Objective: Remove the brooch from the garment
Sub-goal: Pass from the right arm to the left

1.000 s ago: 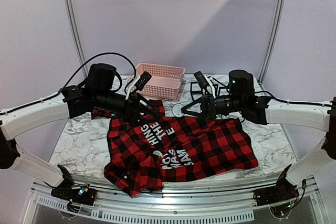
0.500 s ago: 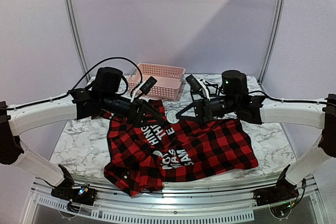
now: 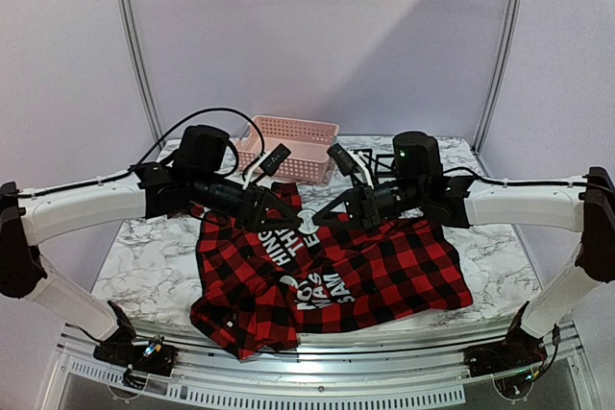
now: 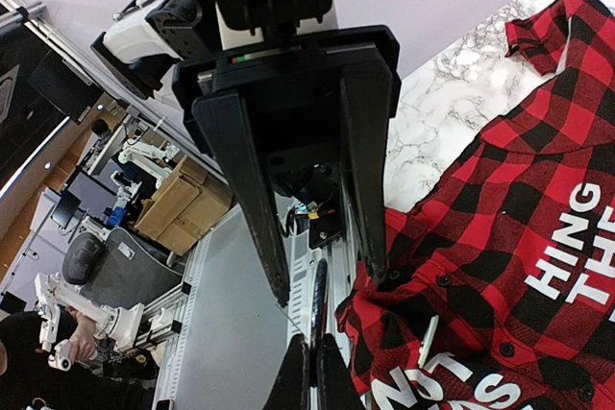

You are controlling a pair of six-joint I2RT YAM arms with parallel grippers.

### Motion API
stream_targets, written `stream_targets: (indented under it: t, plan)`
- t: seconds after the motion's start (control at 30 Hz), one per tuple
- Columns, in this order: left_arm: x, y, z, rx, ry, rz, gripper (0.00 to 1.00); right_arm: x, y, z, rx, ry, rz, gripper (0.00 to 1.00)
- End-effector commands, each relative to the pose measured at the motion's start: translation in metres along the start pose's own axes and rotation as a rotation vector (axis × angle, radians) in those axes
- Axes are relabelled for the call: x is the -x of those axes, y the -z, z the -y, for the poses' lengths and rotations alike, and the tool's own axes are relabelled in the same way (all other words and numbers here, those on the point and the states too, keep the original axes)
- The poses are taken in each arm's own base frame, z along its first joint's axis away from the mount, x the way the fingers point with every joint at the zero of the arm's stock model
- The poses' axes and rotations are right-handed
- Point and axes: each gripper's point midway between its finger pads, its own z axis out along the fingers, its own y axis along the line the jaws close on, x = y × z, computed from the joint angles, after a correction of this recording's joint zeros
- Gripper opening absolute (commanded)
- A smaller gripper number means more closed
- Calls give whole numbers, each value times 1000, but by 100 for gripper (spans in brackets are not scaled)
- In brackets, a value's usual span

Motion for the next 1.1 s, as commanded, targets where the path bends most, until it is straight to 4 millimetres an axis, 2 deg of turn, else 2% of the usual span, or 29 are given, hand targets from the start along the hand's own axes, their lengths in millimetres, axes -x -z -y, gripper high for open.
stream_targets:
  t: [0.0,0.2,0.6,0.73,0.87,0.9,1.07]
  plan:
    - [2,-2,4,-22,-4,-3,29,6,-4,-3,9,13,0,0]
    - [1,-4,4,-35,8,-8,18,5,-5,-2,6,12,-5,0]
    - [2,-5,6,-47,8,-8,10,1,-7,-1,9,8,-18,0]
    - [1,-5,7,-56,7,-10,0,1,-8,-1,11,9,-20,0]
    - [2,-5,9,-62,0,-5,0,4,-7,1,-8,14,-4,1]
    - [2,-5,9,-59,-3,-3,0,5,-6,2,-19,21,9,4]
    - [12,4,12,-25,-45,61,0,20,8,-8,-63,89,121,36]
